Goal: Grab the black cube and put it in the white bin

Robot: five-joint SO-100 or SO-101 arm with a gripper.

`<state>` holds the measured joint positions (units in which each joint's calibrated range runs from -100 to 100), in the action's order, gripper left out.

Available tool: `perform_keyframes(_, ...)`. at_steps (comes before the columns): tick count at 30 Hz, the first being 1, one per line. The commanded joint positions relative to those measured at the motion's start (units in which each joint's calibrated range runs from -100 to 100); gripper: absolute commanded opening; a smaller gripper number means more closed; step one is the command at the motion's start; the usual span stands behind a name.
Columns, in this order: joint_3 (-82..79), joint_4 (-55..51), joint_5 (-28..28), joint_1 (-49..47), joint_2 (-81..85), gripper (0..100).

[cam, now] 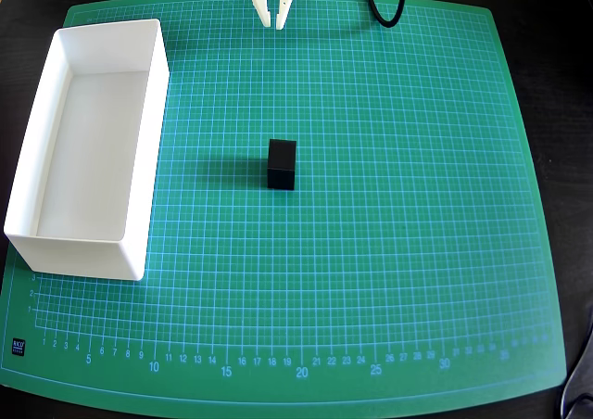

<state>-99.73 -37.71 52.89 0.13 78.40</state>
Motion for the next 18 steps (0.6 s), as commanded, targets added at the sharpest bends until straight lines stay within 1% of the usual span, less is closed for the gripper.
perform_keyframes(1, -0.18, -0.18, 0.15, 0.12, -0.31, 2)
perform_keyframes(18, -0.18, -0.18, 0.15, 0.2, 0.03, 2)
